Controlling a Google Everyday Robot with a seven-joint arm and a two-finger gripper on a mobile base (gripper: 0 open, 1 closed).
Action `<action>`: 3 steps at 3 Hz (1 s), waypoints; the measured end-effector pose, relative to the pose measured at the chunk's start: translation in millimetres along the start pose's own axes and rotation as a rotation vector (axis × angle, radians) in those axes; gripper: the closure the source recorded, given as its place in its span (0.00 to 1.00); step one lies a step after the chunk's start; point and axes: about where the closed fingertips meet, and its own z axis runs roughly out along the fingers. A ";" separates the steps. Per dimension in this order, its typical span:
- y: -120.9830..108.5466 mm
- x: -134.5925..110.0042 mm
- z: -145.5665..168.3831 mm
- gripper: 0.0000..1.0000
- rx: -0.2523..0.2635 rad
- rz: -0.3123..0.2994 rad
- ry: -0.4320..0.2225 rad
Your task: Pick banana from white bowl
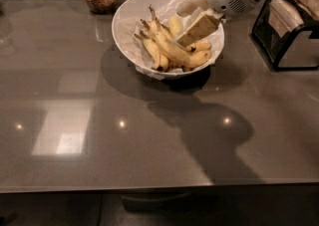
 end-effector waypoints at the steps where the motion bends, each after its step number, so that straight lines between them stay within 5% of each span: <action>1: -3.0 -1.5 14.1 0.54 -0.015 -0.006 -0.009; 3: 2.1 6.9 43.7 0.53 -0.069 0.021 -0.017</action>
Offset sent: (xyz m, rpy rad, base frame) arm 0.0134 0.0266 -0.0380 0.0241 0.0702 0.0432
